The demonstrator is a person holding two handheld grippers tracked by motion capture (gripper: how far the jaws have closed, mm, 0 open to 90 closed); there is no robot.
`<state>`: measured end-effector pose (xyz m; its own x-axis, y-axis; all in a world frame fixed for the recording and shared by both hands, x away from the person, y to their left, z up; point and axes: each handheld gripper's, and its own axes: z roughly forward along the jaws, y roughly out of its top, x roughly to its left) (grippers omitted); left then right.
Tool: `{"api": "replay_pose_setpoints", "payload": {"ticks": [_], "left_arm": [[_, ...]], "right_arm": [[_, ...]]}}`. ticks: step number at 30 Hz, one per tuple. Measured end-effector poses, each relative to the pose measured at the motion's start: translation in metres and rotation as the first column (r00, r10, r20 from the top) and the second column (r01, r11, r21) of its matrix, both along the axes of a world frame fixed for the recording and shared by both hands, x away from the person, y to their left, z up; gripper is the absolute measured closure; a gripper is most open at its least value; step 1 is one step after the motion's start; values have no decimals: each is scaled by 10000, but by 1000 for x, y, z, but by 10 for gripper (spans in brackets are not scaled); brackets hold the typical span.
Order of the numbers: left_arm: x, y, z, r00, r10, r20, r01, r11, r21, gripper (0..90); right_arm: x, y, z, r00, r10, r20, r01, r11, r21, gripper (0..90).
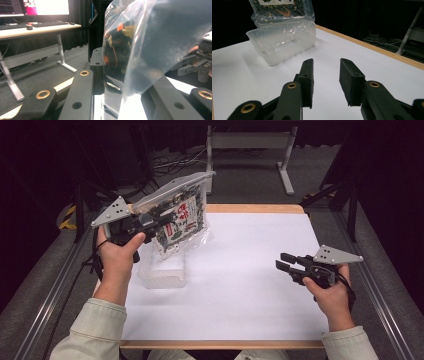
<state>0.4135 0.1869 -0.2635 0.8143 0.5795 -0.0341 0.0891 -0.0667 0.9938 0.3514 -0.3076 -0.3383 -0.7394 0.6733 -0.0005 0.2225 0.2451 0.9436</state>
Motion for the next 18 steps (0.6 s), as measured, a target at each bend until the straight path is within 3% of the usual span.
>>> {"api": "replay_pose_setpoints", "payload": {"ticks": [18], "left_arm": [[11,31,-3,9973,720,-173,-718,9974,105,718]], "right_arm": [[2,0,-2,10000,29,-75,-27,9995,318,618]]}}
